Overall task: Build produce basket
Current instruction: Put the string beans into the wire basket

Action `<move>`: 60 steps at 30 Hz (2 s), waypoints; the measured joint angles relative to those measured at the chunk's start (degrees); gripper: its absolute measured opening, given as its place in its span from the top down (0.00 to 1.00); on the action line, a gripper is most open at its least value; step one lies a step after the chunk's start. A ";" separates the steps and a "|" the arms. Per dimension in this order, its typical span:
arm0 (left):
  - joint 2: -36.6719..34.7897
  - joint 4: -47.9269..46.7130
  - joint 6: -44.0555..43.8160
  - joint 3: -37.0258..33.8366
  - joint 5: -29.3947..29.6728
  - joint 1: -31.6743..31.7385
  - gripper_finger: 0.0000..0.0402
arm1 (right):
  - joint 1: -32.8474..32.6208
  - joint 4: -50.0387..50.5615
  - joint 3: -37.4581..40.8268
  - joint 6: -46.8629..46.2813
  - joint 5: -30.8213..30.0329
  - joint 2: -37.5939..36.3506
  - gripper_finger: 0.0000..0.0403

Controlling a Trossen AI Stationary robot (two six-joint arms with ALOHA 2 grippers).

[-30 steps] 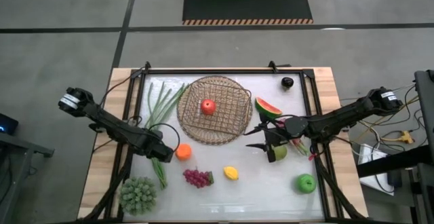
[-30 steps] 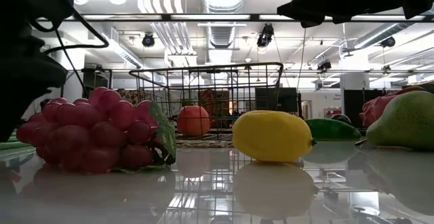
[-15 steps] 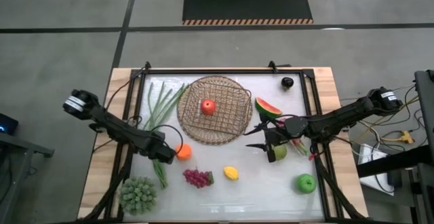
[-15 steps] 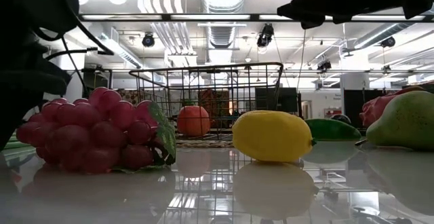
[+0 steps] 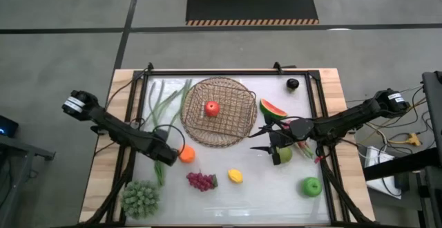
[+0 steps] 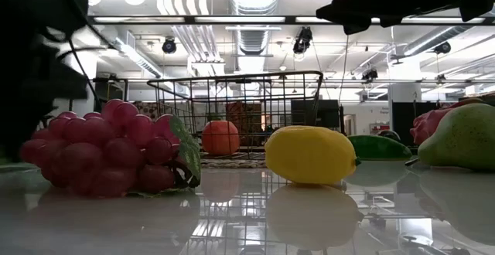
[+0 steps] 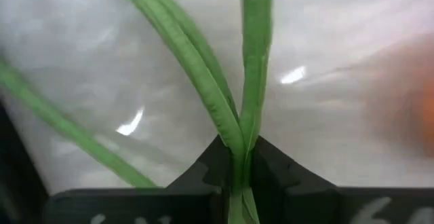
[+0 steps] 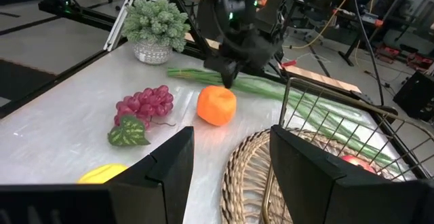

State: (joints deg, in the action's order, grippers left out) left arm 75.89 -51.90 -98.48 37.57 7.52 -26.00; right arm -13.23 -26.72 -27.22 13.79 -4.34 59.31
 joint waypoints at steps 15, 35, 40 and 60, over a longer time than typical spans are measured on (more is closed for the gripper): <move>-22.11 -6.34 10.68 3.37 21.03 0.00 0.96 | 0.02 -2.05 0.00 -1.38 -0.17 0.00 0.56; -24.91 4.85 62.09 20.33 40.29 0.00 0.96 | 0.54 -3.52 -10.16 -2.23 -4.85 0.12 0.22; -24.28 17.26 77.86 20.63 41.04 0.00 0.96 | 2.08 -2.53 -14.14 -2.18 -4.81 0.13 0.11; -22.20 37.94 85.22 20.60 41.23 0.11 0.96 | 3.91 12.16 -42.36 4.96 -3.25 14.76 0.09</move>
State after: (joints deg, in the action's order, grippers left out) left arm 53.69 -13.96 -13.26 58.17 48.75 -25.89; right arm -9.32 -14.56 -69.58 18.75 -7.59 74.07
